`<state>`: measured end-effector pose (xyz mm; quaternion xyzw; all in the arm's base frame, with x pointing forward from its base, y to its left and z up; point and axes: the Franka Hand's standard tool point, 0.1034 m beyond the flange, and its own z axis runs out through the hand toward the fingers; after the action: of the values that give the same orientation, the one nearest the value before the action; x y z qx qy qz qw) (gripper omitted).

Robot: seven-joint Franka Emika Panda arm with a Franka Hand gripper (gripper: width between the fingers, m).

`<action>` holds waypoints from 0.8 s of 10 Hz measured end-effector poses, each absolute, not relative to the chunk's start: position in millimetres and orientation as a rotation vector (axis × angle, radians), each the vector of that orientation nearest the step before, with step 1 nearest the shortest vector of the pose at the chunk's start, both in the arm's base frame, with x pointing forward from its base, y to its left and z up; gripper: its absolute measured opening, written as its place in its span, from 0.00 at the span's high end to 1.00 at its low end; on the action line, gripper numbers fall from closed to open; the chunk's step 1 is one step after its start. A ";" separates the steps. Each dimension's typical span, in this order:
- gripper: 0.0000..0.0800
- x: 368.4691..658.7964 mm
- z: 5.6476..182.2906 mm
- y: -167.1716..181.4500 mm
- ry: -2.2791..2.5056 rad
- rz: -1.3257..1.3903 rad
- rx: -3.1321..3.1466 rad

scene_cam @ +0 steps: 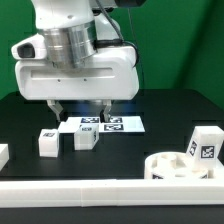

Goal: Assemble stool

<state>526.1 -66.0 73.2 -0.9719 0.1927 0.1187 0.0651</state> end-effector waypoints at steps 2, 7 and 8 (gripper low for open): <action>0.19 516.1 63.7 -67.0 0.617 0.389 -2.911; 0.19 510.8 61.9 -64.9 0.607 0.455 -2.894; 0.19 501.9 55.9 -61.7 0.592 0.537 -2.882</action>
Offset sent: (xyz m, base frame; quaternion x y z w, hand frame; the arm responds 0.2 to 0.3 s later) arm 0.0000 0.0000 0.0000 0.0000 0.0000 0.0000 1.0000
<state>501.9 -61.7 55.9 -0.9609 0.1972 0.1789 0.0753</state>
